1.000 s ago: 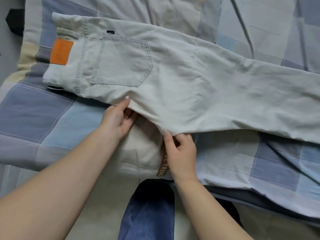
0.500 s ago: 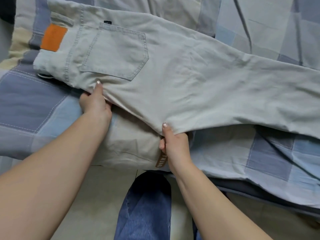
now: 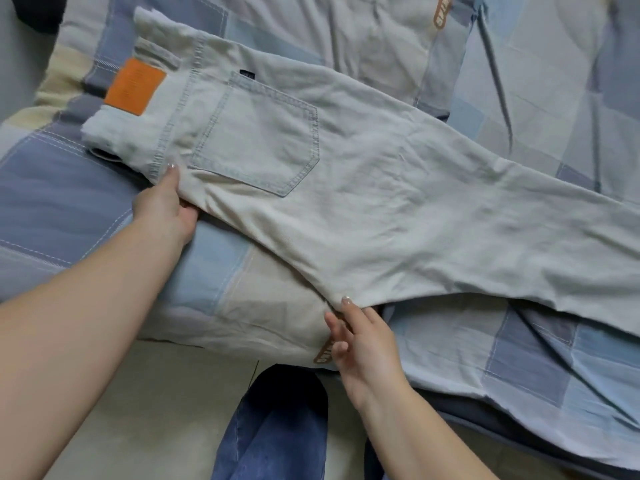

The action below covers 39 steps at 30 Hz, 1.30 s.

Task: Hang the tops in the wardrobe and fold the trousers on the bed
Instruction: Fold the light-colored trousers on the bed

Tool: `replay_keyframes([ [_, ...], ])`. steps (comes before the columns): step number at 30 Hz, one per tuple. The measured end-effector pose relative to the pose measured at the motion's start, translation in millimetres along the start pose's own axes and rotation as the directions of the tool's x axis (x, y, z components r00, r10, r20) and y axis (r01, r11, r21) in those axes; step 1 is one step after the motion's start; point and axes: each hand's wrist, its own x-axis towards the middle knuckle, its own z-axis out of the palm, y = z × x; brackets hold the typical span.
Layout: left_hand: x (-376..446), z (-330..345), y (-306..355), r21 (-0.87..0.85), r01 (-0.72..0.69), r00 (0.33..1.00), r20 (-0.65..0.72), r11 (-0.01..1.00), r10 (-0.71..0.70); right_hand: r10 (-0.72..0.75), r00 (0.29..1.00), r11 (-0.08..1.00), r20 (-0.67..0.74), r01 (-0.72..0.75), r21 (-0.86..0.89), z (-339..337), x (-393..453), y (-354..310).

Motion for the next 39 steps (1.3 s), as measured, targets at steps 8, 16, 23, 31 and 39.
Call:
replay_keyframes([
  [8, 4.3, -5.9, 8.3, -0.021, 0.031, 0.997, 0.071, 0.999, -0.03, 0.224, 0.972, 0.969, 0.076, -0.23, 0.093, 54.5, -25.3, -9.8],
  [16, 18.5, 4.3, 31.0, -0.134, 0.013, 0.995, 0.102, 0.991, 0.001, -0.373, 0.789, 0.582, 0.489, 0.609, -0.539, 242.2, 31.3, -112.2],
  [23, 33.2, -7.7, 52.5, -0.14, 0.171, 0.946, 0.3, 0.975, -0.123, -0.095, 0.557, -0.491, 0.825, 0.695, -0.526, 354.8, 74.3, -108.6],
  [31, 34.1, -10.0, 68.8, -0.157, 0.2, 0.914, 0.386, 0.967, -0.126, -0.304, 0.582, -0.321, 0.754, 0.682, -0.657, 373.2, 88.1, -88.2],
  [39, -40.1, 31.6, 69.6, 0.125, -0.463, 0.778, 0.532, 0.877, 0.334, 0.018, 0.825, 0.652, 0.565, 0.419, -0.632, 305.2, 47.7, -145.9],
])
